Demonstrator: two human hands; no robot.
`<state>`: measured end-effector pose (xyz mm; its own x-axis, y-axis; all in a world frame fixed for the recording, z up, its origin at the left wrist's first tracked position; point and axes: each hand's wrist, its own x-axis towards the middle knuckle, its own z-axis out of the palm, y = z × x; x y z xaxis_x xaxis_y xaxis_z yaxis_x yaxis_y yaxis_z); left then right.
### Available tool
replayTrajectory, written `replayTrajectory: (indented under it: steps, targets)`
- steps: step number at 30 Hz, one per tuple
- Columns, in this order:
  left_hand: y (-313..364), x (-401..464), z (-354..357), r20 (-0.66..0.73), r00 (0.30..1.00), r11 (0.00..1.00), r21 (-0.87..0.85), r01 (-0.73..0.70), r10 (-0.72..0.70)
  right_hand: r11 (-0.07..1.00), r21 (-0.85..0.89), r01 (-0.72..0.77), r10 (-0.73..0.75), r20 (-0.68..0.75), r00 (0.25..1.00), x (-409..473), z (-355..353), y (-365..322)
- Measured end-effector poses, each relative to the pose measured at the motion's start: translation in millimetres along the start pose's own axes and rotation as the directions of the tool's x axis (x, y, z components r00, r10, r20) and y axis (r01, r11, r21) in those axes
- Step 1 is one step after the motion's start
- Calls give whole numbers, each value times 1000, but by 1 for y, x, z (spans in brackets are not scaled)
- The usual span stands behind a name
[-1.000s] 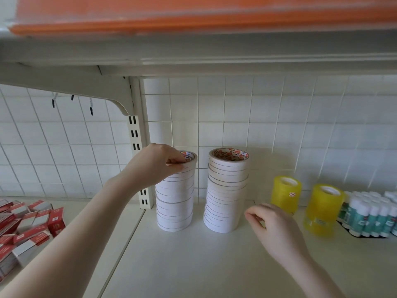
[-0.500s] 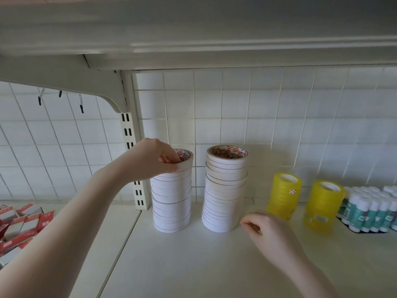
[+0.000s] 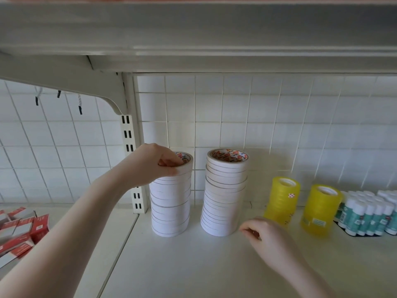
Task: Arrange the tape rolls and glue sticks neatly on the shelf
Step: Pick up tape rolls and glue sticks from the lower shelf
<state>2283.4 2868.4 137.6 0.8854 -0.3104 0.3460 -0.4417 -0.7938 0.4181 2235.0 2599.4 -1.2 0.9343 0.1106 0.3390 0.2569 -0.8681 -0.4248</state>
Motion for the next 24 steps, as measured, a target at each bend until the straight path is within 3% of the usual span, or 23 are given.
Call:
replayTrajectory:
  steps: [4, 9, 13, 17, 24]
  targets:
    - [1, -4, 3, -46, 999, 1000, -8, -20, 19, 1000, -1, -11, 11, -13, 1000, -1, 1, 2]
    - [-1, -15, 9, -122, 985, 978, 185, -97, 121, 1000, -9, -28, 27, -43, 999, -5, -2, 5]
    - [1, -36, 19, -346, 922, 963, 258, -84, 174, 996, -85, -18, 11, -87, 996, -12, -14, 3]
    - [11, -70, 39, -539, 838, 980, 197, 26, 86, 982, -179, -54, 23, -175, 984, -25, -30, 2]
    - [20, -103, 89, -486, 874, 995, 91, 52, -2, 944, -246, -221, 126, -350, 928, -85, -43, 16]
